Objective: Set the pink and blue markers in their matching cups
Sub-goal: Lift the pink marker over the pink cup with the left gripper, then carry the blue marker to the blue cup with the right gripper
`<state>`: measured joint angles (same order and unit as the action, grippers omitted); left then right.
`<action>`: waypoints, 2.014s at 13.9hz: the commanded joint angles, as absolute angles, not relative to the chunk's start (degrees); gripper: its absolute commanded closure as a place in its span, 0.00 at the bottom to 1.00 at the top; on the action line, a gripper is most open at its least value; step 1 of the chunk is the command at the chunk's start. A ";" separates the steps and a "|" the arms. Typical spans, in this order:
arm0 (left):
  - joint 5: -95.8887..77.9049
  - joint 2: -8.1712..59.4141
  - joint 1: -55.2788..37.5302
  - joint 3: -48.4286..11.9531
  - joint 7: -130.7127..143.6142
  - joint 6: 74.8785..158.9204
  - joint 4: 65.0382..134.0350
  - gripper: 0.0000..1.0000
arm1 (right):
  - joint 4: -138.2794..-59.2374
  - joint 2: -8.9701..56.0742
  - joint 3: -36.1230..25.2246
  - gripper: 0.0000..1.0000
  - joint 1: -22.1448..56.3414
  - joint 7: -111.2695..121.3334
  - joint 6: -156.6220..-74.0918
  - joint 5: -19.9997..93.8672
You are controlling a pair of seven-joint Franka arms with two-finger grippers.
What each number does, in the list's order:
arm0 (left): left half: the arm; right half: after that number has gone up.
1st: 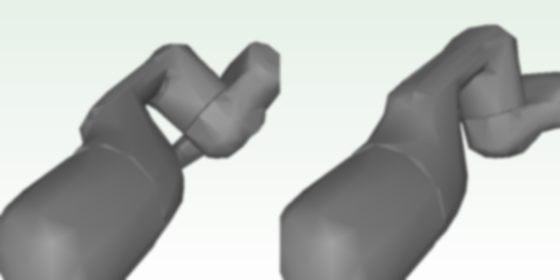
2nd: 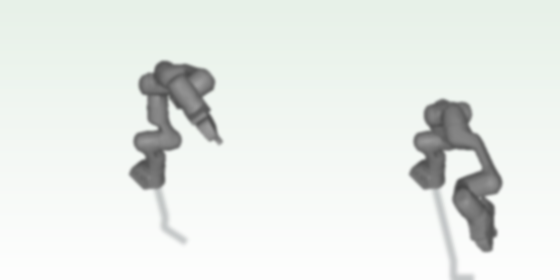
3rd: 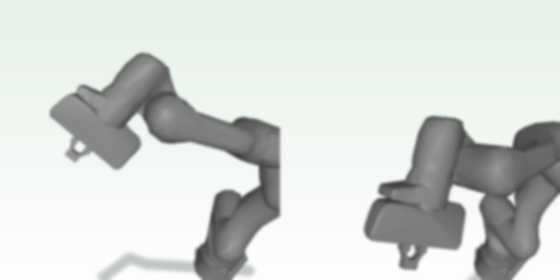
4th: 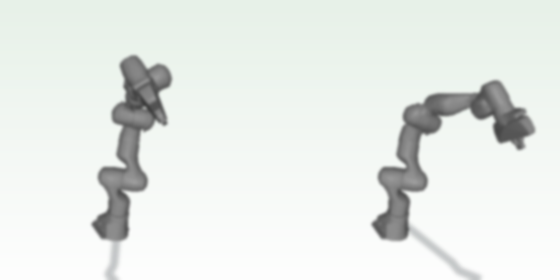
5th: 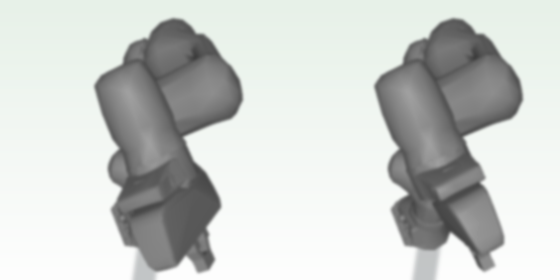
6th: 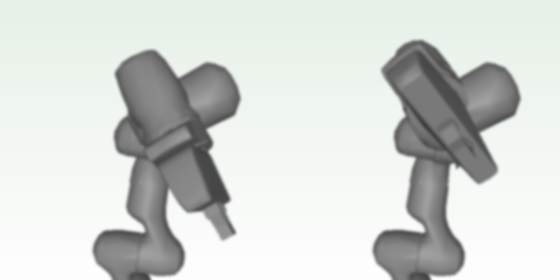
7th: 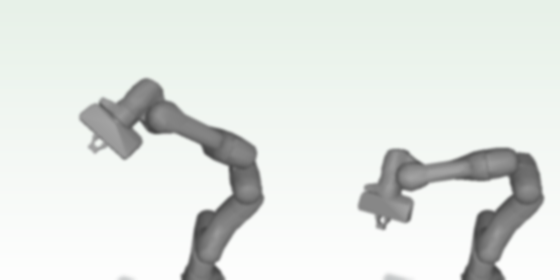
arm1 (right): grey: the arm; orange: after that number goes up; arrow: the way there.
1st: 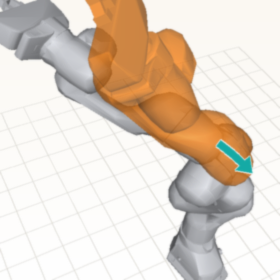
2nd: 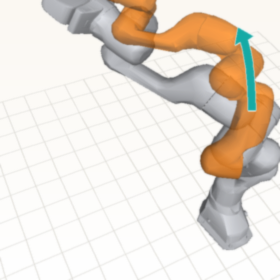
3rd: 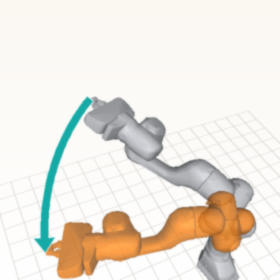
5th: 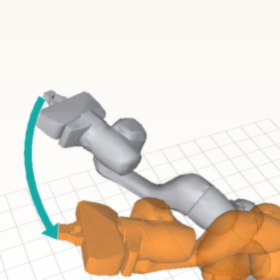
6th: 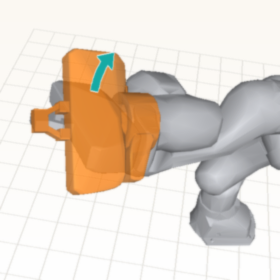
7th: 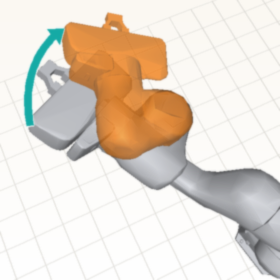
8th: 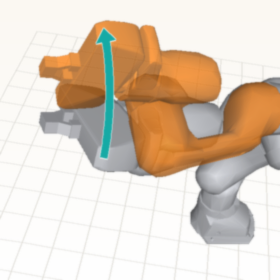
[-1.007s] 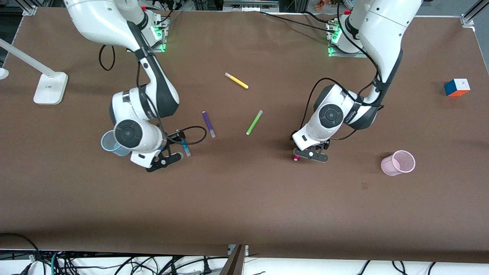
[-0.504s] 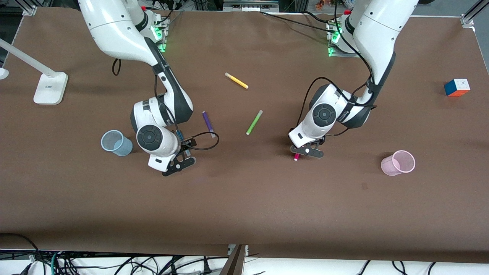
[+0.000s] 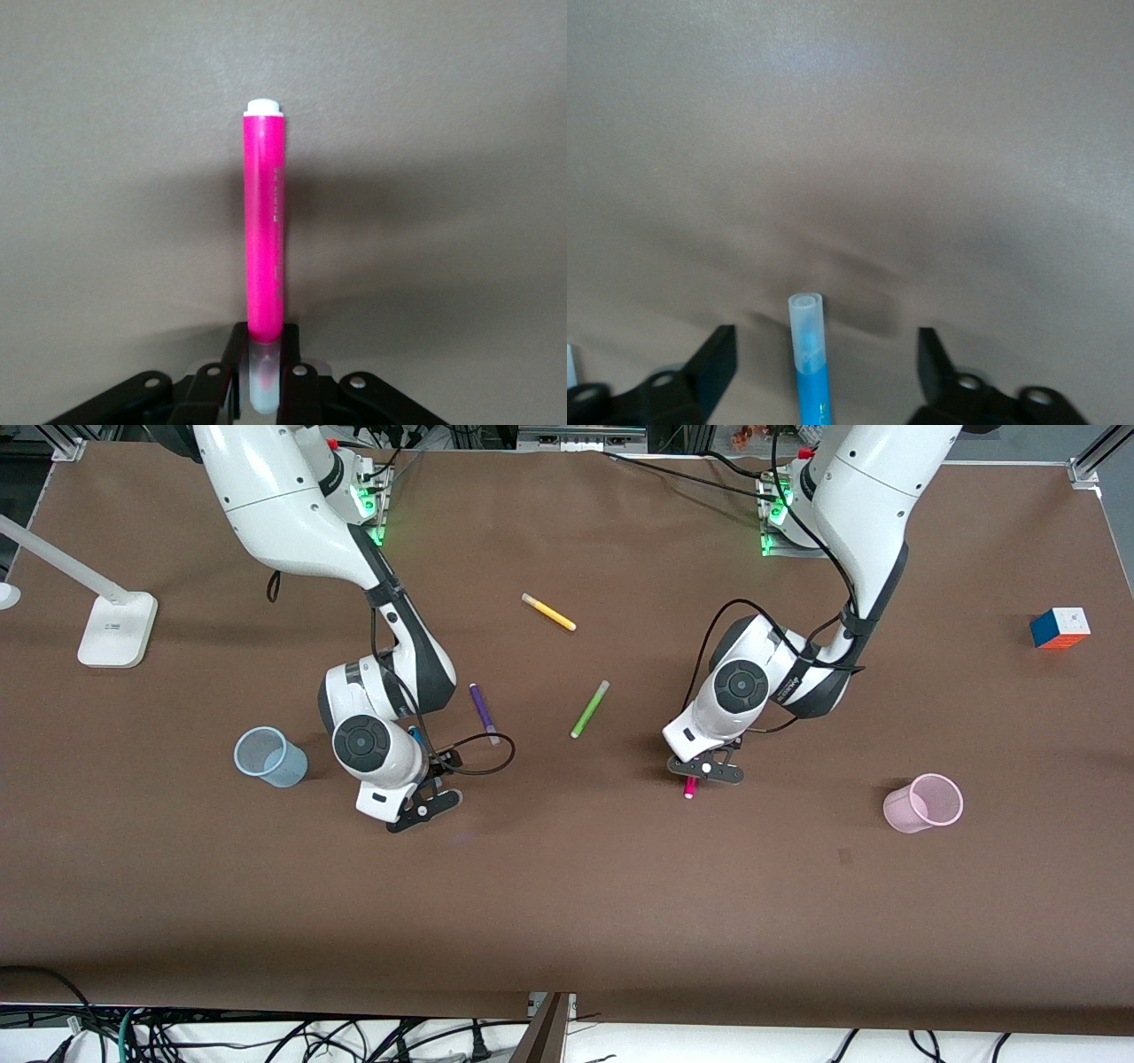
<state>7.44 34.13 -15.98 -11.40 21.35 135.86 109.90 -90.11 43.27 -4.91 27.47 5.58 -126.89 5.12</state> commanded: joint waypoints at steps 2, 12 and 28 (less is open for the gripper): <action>9.05 27.45 -14.08 -10.90 18.22 125.89 109.43 1.00 | -92.72 42.45 -5.27 0.47 28.30 6.68 -129.19 6.41; 17.45 25.05 3.33 -9.84 -28.26 79.64 81.57 1.00 | -93.78 38.24 -5.45 1.00 28.65 7.37 -129.90 6.24; 49.39 45.78 3.69 -9.76 -36.12 85.95 73.31 1.00 | -93.07 24.08 -11.87 1.00 9.77 82.93 -105.92 28.45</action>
